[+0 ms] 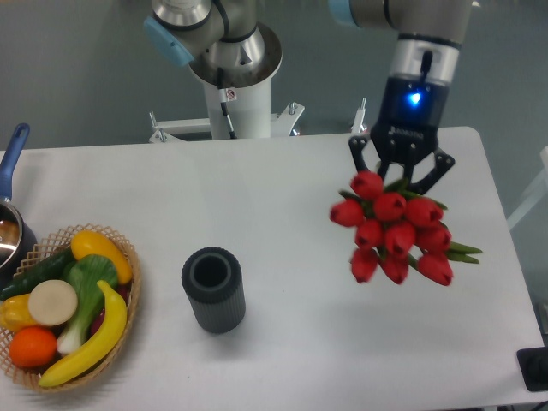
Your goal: Pick up the flowers from the table
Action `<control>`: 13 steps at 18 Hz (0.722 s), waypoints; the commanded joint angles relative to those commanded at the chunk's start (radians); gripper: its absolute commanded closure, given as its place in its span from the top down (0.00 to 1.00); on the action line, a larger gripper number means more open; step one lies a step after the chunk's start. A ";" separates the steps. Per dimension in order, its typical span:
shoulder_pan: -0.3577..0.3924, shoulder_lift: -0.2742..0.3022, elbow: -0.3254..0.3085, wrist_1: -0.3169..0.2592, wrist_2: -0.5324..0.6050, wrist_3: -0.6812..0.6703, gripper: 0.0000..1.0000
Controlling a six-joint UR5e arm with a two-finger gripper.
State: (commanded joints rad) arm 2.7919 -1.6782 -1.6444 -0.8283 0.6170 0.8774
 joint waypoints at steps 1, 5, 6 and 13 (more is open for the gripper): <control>-0.005 -0.006 0.000 0.003 -0.029 0.002 0.30; -0.018 -0.012 0.006 0.003 -0.072 0.000 0.30; -0.018 -0.012 0.006 0.003 -0.074 -0.001 0.30; -0.019 -0.011 0.003 0.003 -0.077 -0.003 0.30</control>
